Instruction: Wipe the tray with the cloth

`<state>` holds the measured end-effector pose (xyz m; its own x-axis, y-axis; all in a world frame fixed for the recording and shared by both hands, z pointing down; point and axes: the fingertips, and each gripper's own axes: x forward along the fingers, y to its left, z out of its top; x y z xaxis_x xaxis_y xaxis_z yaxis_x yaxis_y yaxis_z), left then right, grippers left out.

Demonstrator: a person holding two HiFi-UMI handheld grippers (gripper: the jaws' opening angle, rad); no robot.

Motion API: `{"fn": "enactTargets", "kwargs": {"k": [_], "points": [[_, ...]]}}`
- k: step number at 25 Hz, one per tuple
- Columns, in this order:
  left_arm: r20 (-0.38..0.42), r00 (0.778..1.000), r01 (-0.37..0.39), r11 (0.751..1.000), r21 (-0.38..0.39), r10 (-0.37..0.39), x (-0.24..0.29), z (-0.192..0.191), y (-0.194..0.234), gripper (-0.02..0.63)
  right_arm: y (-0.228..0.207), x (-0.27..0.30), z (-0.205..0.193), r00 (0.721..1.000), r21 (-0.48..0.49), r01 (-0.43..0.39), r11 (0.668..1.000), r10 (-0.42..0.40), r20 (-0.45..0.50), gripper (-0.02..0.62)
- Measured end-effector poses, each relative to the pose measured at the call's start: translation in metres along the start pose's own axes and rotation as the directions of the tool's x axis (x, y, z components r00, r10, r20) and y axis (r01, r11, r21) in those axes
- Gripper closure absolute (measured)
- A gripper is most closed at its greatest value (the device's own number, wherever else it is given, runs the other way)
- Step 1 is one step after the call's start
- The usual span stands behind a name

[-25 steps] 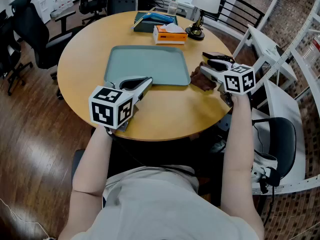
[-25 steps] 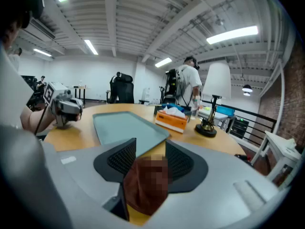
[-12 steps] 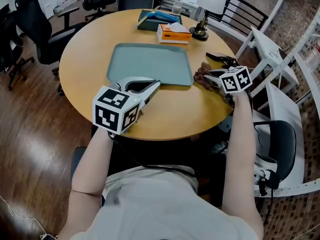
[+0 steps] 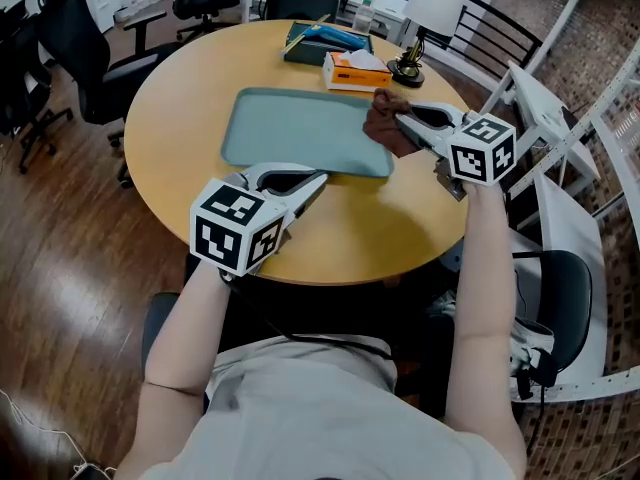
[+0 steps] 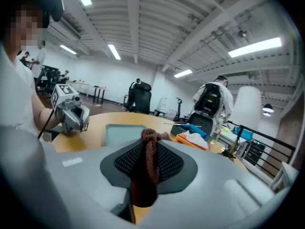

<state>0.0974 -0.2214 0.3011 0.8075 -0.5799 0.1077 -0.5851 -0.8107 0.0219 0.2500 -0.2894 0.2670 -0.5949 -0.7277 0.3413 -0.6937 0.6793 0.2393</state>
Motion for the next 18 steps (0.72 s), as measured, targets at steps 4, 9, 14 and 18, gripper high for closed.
{"fn": "enactTargets", "kwargs": {"k": [4, 9, 14, 18], "points": [[-0.003, 1.0, -0.001, 1.0, 0.016, 0.001, -0.004, -0.001, -0.001, 0.606, 0.034, 0.037, -0.045, 0.962, -0.107, -0.155, 0.982, 0.125, -0.242, 0.52], [-0.018, 1.0, -0.013, 1.0, 0.017, 0.014, -0.005, -0.006, 0.004, 0.605, 0.032, 0.057, -0.072, 0.939, -0.104, -0.181, 0.978, 0.14, -0.315, 0.52], [-0.022, 1.0, -0.02, 1.0, 0.013, 0.02, -0.005, -0.007, 0.007, 0.605, 0.001, 0.081, -0.07, 0.946, -0.087, -0.108, 0.99, 0.076, -0.316, 0.52], [-0.013, 1.0, -0.012, 1.0, -0.012, 0.011, -0.007, -0.006, 0.004, 0.605, -0.022, 0.102, -0.072, 0.937, -0.066, -0.062, 0.996, 0.035, -0.348, 0.52]]}}
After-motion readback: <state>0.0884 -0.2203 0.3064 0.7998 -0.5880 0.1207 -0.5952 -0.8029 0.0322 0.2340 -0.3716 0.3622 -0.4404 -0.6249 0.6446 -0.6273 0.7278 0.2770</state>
